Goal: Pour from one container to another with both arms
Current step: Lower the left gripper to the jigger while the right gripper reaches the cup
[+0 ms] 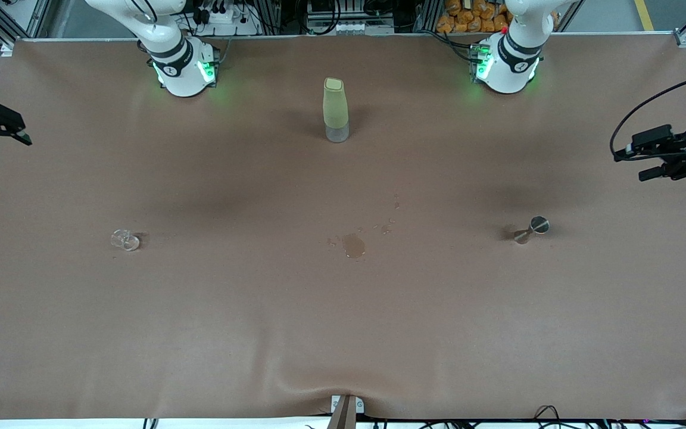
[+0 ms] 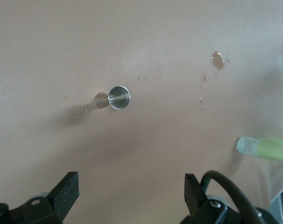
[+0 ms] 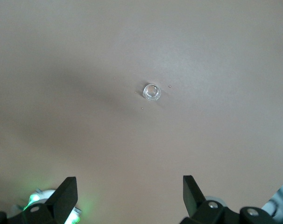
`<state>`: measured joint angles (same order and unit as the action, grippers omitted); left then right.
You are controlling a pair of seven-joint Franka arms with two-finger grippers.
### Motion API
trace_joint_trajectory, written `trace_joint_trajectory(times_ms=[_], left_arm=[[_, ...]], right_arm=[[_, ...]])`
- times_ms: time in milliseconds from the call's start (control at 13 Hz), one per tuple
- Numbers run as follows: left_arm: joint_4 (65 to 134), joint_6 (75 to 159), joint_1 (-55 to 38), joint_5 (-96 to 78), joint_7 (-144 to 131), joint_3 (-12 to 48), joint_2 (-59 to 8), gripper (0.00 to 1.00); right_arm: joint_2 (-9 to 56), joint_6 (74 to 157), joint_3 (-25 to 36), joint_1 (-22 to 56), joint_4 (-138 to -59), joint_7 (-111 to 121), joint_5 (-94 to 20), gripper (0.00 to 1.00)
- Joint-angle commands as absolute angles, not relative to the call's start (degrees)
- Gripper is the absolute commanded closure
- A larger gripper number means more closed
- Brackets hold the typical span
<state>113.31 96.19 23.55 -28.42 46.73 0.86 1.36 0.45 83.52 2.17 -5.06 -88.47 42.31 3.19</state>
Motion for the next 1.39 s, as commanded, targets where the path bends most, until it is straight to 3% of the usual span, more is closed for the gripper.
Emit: trace_joint_trajectory(times_ms=[0,386,848,1080,1311], left_arm=[[113.91,92.91,26.97,-30.58,53.07,1.23,1.68,0.0],[113.9,91.49,29.18,-32.68,57.98,1.14,-1.4,0.0],[113.64,88.86,33.48,-41.04,80.93,1.14,-15.01,0.0],[113.38,88.42,33.49,-44.81,92.5,1.23,-19.84,0.0],[108.66,88.16,33.14,-48.68,108.83,1.49,-29.41,0.0]], right_arm=[[0.44,82.7,2.02,-8.77,-88.24,56.98,3.43,0.0],[0.62,84.63,2.02,-14.58,-89.21,80.98,3.16,0.0],[1.84,88.59,2.02,-20.82,-90.88,105.36,-2.01,0.0],[5.96,89.47,2.37,-23.98,-90.88,113.53,-9.11,0.0],[12.37,90.0,7.19,-23.73,-90.88,120.56,-17.99,0.0]])
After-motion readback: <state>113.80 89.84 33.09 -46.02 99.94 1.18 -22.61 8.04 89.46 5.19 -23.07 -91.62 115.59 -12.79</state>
